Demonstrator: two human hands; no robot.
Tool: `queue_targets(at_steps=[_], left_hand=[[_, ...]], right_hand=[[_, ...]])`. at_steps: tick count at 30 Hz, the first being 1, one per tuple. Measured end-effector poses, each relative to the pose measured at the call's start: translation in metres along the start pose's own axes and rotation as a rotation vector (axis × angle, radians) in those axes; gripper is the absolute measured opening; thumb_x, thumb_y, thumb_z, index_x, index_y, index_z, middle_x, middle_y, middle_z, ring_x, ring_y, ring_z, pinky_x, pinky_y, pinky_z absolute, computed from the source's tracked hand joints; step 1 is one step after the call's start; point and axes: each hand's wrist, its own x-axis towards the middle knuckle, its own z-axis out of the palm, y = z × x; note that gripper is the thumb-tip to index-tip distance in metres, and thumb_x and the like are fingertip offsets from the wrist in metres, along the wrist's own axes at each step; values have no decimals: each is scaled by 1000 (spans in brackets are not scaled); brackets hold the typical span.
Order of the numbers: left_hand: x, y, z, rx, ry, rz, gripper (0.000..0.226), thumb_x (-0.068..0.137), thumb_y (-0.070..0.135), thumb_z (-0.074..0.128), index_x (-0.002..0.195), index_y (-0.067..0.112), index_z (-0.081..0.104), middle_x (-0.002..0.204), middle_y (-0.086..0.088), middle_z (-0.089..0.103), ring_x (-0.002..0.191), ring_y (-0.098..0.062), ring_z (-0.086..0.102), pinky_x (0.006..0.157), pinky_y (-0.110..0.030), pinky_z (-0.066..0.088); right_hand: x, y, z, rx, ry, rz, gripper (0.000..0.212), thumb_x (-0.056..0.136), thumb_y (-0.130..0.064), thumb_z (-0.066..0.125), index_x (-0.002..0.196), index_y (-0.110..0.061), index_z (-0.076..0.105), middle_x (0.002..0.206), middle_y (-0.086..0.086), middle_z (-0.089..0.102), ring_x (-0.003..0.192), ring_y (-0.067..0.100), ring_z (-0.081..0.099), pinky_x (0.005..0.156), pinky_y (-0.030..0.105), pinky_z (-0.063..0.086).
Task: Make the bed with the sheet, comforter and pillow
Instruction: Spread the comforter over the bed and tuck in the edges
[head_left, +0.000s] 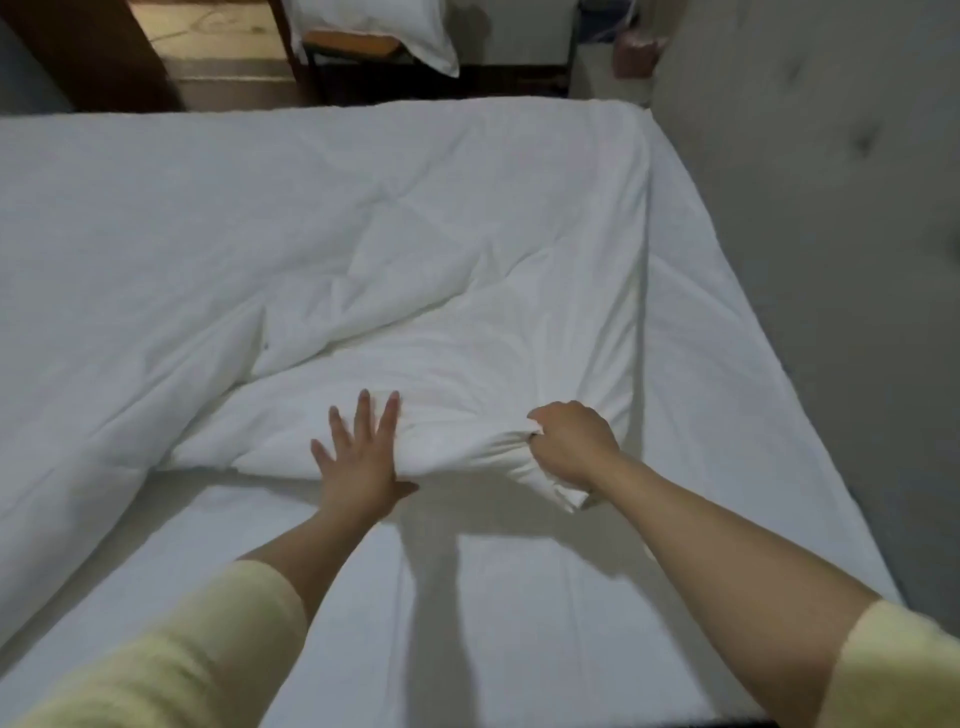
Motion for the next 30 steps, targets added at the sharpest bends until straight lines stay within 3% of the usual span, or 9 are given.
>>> queue_targets(at_steps=[2, 3, 5, 8, 12, 15, 18, 20, 30], left_hand=[[-12, 27, -20, 49, 21, 97, 66, 90, 37, 55, 147, 30, 24, 158, -2, 20, 143, -36, 21, 110, -54, 26], [-22, 43, -30, 24, 16, 150, 47, 92, 30, 51, 138, 25, 39, 148, -4, 40, 134, -32, 37, 106, -48, 34], [-42, 62, -42, -66, -57, 228, 29, 92, 25, 51, 120, 18, 57, 127, -8, 61, 119, -29, 54, 97, -37, 44], [-88, 106, -64, -183, -164, 318, 24, 89, 24, 59, 107, 8, 66, 118, -13, 66, 113, -29, 58, 86, -30, 44], [-157, 223, -70, -285, -283, 460, 20, 87, 21, 61, 95, 4, 66, 110, -20, 67, 97, -29, 61, 72, -28, 41], [-200, 311, -52, -268, -445, 564, 25, 90, 22, 59, 107, 5, 66, 121, -20, 63, 104, -29, 60, 77, -26, 43], [-237, 348, -22, -277, -712, 551, 48, 94, 25, 55, 141, 21, 44, 148, -6, 43, 133, -25, 44, 108, -38, 38], [-250, 330, -10, -259, -680, 501, 57, 96, 28, 52, 148, 22, 30, 153, -3, 34, 141, -24, 34, 116, -37, 28], [-307, 35, 67, -393, -400, -248, 44, 95, 24, 51, 136, 11, 49, 145, -7, 45, 134, -21, 42, 107, -23, 33]], right_hand=[[-41, 21, -23, -9, 30, 31, 27, 91, -15, 41, 68, -26, 50, 105, 8, 64, 93, 27, 51, 67, 26, 33], [-61, 33, -32, -12, 61, 62, 34, 90, -14, 41, 59, -27, 36, 96, 6, 63, 88, 27, 49, 64, 26, 30], [-83, 48, -39, -103, 51, 108, 27, 87, -10, 40, 63, -22, 41, 105, 8, 64, 87, 29, 50, 67, 28, 33], [-123, 82, -64, -243, 57, 178, 28, 89, -9, 39, 106, -12, 60, 121, 12, 59, 106, 31, 57, 81, 32, 41], [-195, 178, -106, -385, 91, 364, 38, 91, -10, 37, 125, -10, 55, 132, 14, 54, 120, 32, 54, 96, 36, 44], [-246, 257, -115, -446, 75, 531, 41, 92, -10, 37, 129, -14, 53, 138, 10, 51, 126, 27, 50, 103, 36, 40], [-280, 307, -91, -516, -25, 600, 43, 97, -15, 31, 137, -17, 45, 143, 6, 45, 130, 24, 43, 110, 37, 33], [-276, 307, -71, -520, -95, 542, 47, 95, -14, 30, 141, -18, 38, 146, 5, 42, 132, 25, 42, 109, 37, 34], [-215, 68, 67, -274, -342, -185, 46, 97, -14, 36, 143, -18, 34, 148, 3, 38, 133, 23, 40, 106, 35, 37]])
